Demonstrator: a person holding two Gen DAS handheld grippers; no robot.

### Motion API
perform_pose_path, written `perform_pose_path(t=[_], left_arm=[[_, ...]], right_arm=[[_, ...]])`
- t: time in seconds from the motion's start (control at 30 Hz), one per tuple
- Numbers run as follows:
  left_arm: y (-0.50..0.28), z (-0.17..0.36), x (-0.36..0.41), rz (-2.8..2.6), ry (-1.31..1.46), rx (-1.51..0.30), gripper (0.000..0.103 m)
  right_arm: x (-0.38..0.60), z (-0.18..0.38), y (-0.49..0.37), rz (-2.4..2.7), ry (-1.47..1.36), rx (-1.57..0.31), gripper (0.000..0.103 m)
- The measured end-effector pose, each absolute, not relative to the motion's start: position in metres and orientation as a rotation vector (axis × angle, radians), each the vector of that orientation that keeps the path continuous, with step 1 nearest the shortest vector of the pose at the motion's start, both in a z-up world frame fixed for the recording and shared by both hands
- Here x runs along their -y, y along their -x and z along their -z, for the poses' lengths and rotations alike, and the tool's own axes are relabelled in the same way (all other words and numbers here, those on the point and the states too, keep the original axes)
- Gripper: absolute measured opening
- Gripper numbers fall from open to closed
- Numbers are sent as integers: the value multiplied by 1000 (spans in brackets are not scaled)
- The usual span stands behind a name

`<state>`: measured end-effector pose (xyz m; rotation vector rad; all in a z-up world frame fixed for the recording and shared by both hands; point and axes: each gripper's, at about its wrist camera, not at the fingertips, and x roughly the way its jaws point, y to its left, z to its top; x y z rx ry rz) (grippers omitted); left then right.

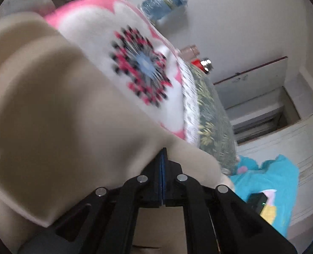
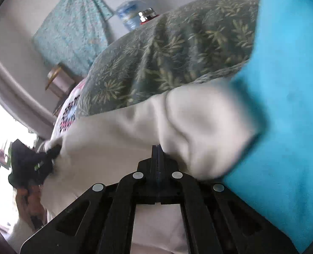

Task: Fold large clothes

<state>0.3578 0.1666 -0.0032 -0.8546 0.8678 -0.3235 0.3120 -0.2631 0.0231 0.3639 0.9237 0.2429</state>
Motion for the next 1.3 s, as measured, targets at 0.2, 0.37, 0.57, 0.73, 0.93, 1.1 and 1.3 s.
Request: perform_pose_path(t=[0.2, 0.37, 0.57, 0.73, 0.93, 1.1, 1.3], left_arm=[[-348, -26, -151, 89, 665, -845, 2], [-337, -51, -77, 232, 369, -826, 2], [-318, -8, -82, 301, 261, -868, 3], [-302, -2, -148, 279, 414, -871, 3], [-290, -35, -130, 31, 265, -828, 3], [-281, -60, -76, 183, 129, -729, 3], [-296, -13, -53, 370, 109, -849, 12]], right_arm=[[209, -57, -287, -54, -39, -830, 13], [132, -73, -261, -316, 83, -754, 25], [134, -20, -272, -360, 75, -875, 28], [148, -19, -262, -356, 69, -871, 28], [142, -12, -268, -320, 134, -848, 29], [147, -11, -269, -329, 117, -852, 29], [150, -9, -271, -337, 104, -864, 29]])
